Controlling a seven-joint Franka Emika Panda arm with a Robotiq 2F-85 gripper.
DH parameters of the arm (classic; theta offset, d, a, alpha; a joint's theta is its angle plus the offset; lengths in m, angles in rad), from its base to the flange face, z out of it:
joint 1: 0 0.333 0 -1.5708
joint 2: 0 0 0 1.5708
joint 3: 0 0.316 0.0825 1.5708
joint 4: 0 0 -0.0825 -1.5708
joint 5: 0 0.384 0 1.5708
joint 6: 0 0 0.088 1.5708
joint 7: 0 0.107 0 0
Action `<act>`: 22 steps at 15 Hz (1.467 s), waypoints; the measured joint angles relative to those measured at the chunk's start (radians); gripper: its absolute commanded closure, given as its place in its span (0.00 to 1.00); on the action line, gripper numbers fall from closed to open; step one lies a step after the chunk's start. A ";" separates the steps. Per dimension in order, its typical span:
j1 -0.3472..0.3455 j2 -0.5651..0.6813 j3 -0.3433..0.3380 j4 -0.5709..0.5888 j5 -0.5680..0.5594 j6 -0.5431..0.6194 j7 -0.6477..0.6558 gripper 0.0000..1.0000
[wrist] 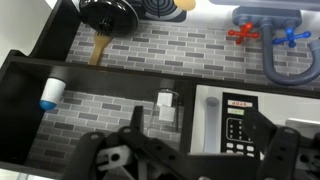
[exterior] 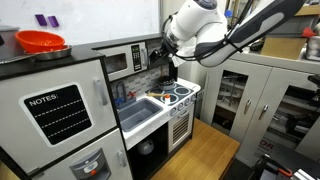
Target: Open the microwave door
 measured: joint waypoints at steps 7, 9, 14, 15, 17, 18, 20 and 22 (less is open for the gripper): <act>0.028 0.061 0.000 0.066 -0.010 0.031 0.049 0.00; 0.035 0.089 0.000 0.091 -0.010 0.031 0.050 0.00; 0.034 0.139 -0.014 0.164 -0.010 0.031 0.051 0.22; 0.034 0.148 -0.015 0.178 -0.010 0.031 0.051 0.28; 0.035 0.168 -0.015 0.202 -0.009 0.031 0.051 0.41; 0.035 0.177 -0.015 0.213 -0.009 0.031 0.051 0.47; 0.035 0.194 -0.015 0.230 -0.008 0.032 0.051 0.62; 0.035 0.205 -0.015 0.242 -0.008 0.032 0.051 0.76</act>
